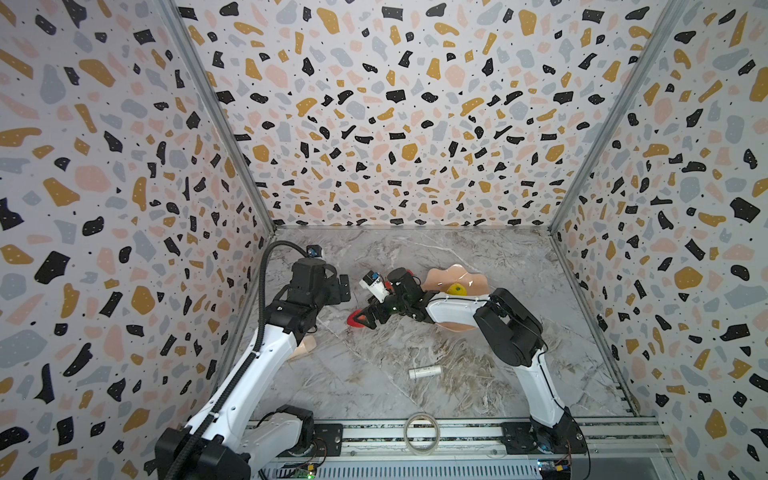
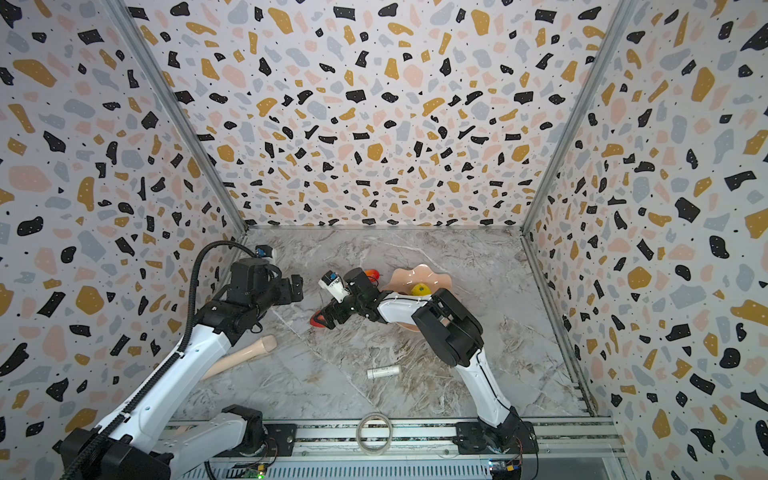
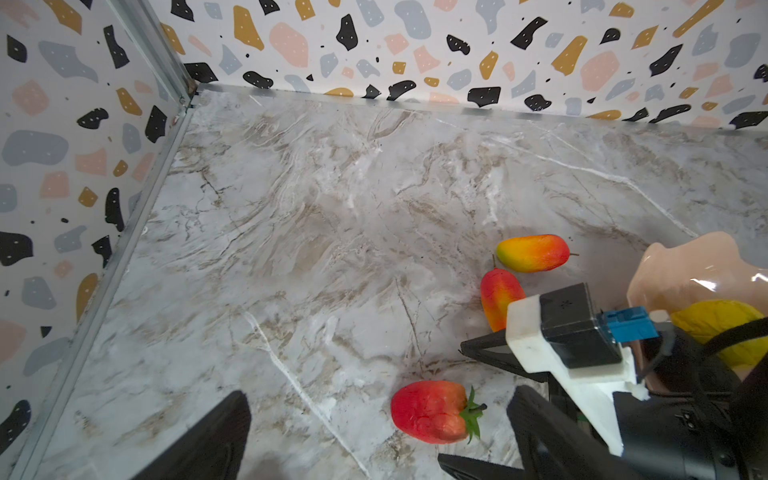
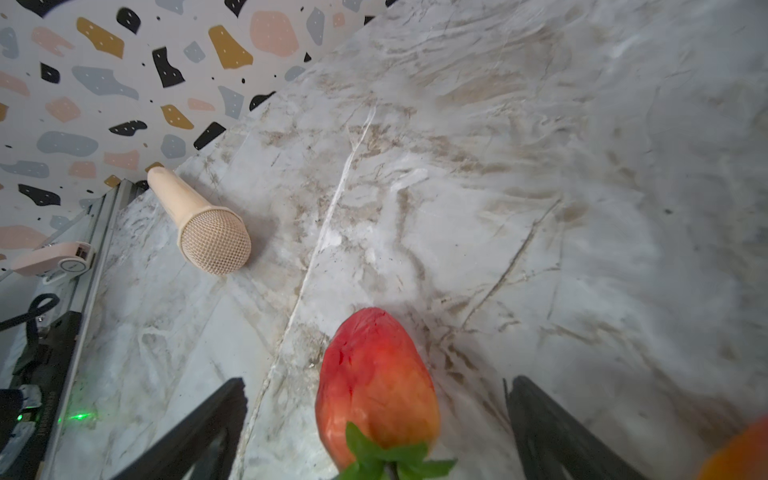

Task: Place and organize the fake fruits in the fruit bowl
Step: 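Reach the right gripper to the red strawberry and grasp it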

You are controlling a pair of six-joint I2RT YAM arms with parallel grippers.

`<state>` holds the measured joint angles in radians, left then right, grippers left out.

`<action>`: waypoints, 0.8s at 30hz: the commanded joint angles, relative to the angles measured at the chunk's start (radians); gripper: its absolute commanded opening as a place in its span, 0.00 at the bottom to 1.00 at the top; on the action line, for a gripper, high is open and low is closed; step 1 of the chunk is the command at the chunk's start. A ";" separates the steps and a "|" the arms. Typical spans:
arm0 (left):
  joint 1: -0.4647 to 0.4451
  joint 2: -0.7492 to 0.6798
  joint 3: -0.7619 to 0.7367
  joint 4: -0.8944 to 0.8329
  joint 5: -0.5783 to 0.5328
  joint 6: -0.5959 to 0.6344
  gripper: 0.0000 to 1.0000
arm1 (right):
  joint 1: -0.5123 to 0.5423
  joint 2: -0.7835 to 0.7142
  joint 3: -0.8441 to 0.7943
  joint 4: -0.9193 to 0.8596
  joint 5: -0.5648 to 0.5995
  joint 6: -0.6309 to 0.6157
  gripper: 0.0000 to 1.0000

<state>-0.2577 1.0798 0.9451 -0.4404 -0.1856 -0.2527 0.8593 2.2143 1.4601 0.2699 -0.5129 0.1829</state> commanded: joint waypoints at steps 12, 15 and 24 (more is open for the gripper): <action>-0.017 0.002 0.037 -0.024 -0.027 0.018 1.00 | 0.018 0.008 0.025 -0.021 0.014 0.007 0.65; -0.017 0.000 0.037 -0.026 -0.024 0.019 0.99 | 0.020 -0.014 0.029 -0.040 0.020 -0.008 0.45; -0.018 -0.008 0.026 -0.011 0.000 0.009 1.00 | 0.001 -0.219 -0.053 -0.102 0.056 -0.073 0.07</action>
<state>-0.2710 1.0916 0.9565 -0.4702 -0.1970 -0.2470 0.8703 2.1353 1.4246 0.1928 -0.4690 0.1444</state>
